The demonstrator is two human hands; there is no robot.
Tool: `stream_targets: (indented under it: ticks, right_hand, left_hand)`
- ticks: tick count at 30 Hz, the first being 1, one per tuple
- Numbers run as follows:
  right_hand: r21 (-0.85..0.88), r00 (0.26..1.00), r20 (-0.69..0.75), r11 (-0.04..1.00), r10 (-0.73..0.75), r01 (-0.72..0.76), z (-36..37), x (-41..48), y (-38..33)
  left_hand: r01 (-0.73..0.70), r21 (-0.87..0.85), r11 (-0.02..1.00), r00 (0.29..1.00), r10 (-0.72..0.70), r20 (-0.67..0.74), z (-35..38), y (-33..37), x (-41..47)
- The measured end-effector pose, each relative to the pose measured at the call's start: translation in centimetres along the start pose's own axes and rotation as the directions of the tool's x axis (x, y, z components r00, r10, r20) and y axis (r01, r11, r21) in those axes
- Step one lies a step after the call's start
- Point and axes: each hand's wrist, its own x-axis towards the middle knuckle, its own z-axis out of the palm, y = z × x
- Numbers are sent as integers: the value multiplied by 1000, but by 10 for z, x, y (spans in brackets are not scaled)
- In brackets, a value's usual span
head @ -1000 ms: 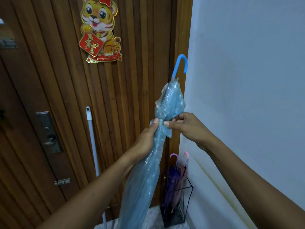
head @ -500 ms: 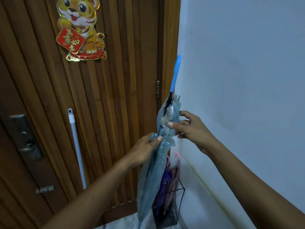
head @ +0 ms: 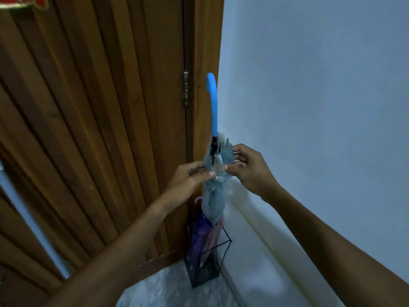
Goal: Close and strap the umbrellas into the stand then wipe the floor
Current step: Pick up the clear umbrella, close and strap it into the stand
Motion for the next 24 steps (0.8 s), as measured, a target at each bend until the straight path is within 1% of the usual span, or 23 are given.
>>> stream_targets:
  ticks: [3,5,7,9,11,13,16,19,21,24]
  right_hand:
    - [-120,1000,-6,992,28,-28,9,35,52]
    - [-155,993,-34,981,114,-118,18,48,93]
    - [-152,982,-51,970,184,-190,29,59,136]
    - [-135,972,-81,964,220,-230,38,63,161]
    - [-98,957,-121,956,263,-276,43,74,181]
    - [-63,946,-179,957,269,-284,46,84,189]
    - [-66,942,-276,975,188,-214,42,99,183]
    - [-36,931,-340,988,131,-152,28,115,169]
    - [-27,928,-354,991,114,-132,20,122,166]
    - [-25,924,-360,989,125,-143,16,119,173]
  left_hand:
    - [66,-68,996,998,-67,-10,-6,-44,46]
    - [137,-28,990,991,-137,2,-7,-78,71]
    - [195,-29,980,980,-193,55,-6,-114,91]
    - [267,-60,962,963,-264,61,-4,-141,104]
    - [315,-105,943,949,-312,44,-1,-161,121]
    - [332,-151,931,942,-336,-4,2,-171,138]
    - [269,-152,951,959,-280,-54,2,-163,164]
    - [119,-148,982,989,-130,-68,3,-141,187]
    - [57,-162,985,996,-68,-65,6,-129,200]
    - [33,-134,990,999,-37,-27,10,-126,206]
